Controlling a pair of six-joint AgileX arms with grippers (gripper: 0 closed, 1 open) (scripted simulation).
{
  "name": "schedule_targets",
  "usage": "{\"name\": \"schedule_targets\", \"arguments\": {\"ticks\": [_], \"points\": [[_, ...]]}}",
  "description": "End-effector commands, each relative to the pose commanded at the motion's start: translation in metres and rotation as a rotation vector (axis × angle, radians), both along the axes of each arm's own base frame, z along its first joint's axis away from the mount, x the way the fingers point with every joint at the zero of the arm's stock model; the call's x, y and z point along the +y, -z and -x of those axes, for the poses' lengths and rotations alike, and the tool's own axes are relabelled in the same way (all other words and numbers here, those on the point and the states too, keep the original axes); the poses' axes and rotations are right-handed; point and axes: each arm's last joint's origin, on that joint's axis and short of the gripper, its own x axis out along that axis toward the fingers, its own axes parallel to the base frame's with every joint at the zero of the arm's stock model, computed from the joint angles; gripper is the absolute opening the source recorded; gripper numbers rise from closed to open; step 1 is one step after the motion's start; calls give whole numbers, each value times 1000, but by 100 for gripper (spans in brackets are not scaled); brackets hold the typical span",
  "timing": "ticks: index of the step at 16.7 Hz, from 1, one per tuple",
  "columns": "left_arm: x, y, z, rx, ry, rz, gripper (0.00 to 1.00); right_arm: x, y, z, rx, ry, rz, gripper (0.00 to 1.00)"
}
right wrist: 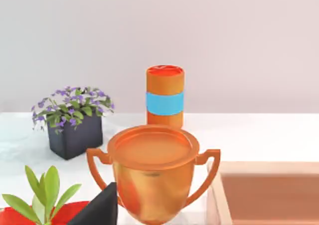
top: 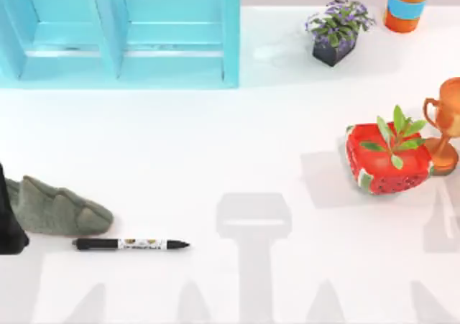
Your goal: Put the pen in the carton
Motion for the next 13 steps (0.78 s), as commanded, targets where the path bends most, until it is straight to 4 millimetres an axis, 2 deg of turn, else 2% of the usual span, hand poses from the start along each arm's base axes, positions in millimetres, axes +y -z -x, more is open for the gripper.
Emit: {"name": "schedule_targets", "arguments": {"ticks": [3, 6, 10, 13], "points": [[0, 0, 0, 0, 0, 0, 100, 0, -2, 0, 5, -4, 2, 100], [0, 0, 0, 0, 0, 0, 100, 4, -19, -1, 53, -45, 24, 100], [0, 0, 0, 0, 0, 0, 100, 16, -64, -14, 184, -166, 88, 100], [0, 0, 0, 0, 0, 0, 100, 33, -107, -38, 313, -298, 161, 100]]}}
